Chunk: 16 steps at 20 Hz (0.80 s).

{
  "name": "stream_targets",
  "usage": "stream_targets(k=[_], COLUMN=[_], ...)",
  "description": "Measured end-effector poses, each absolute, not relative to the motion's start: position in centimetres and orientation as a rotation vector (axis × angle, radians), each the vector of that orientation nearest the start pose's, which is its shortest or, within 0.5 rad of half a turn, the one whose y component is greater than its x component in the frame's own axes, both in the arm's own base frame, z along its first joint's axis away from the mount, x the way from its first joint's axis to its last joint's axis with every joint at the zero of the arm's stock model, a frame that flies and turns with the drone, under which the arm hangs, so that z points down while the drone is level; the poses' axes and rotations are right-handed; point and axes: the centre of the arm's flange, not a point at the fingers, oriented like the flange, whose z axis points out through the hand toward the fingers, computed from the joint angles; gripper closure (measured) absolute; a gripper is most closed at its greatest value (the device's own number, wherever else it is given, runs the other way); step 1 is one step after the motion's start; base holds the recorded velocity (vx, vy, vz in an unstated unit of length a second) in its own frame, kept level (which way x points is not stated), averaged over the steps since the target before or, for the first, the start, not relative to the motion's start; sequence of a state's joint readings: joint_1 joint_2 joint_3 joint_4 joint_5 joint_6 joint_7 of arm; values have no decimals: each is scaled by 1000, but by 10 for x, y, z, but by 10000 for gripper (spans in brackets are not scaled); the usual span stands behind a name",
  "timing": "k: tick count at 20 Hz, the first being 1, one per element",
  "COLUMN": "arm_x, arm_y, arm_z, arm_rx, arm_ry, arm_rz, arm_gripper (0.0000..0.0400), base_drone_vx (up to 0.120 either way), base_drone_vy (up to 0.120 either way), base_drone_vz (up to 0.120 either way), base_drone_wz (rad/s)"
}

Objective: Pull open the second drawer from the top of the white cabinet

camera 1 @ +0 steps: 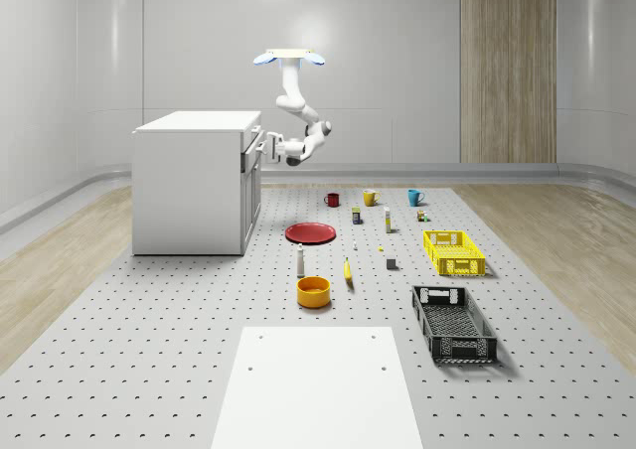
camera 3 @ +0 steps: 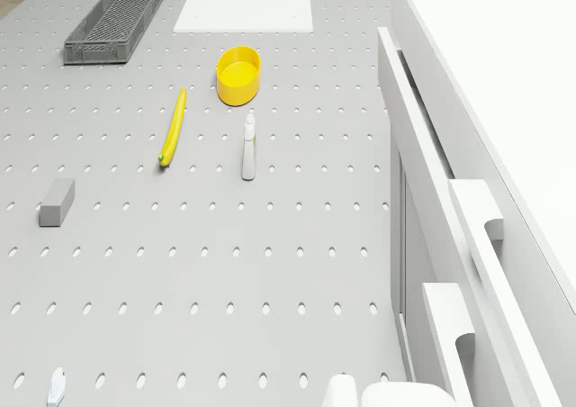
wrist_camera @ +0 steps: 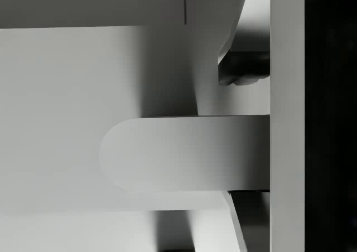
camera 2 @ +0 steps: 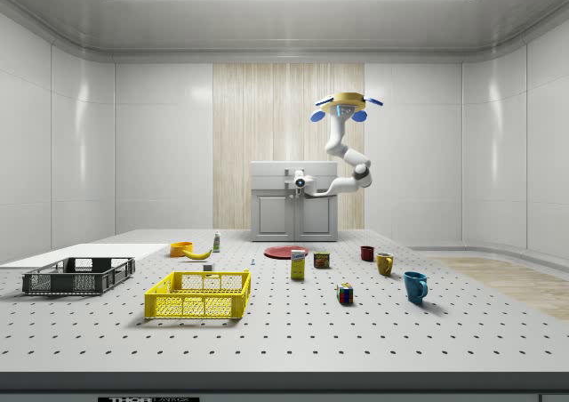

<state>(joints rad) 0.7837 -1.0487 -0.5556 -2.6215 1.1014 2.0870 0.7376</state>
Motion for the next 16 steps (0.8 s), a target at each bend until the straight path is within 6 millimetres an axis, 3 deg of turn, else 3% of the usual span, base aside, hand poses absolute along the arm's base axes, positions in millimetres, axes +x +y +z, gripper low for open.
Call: stream_targets(k=[11,13,16], arm_x=[306,304,308], arm_y=[28,20,12], arm_z=[587,591,584], arm_rx=[-1499,-1503,-1502], arm_ry=[622,639,599], arm_rz=[613,624,592], arm_gripper=[247,212,249], base_drone_vx=[0,0,0], base_drone_vy=[0,0,0], base_drone_vz=[0,0,0], base_drone_wz=[0,0,0])
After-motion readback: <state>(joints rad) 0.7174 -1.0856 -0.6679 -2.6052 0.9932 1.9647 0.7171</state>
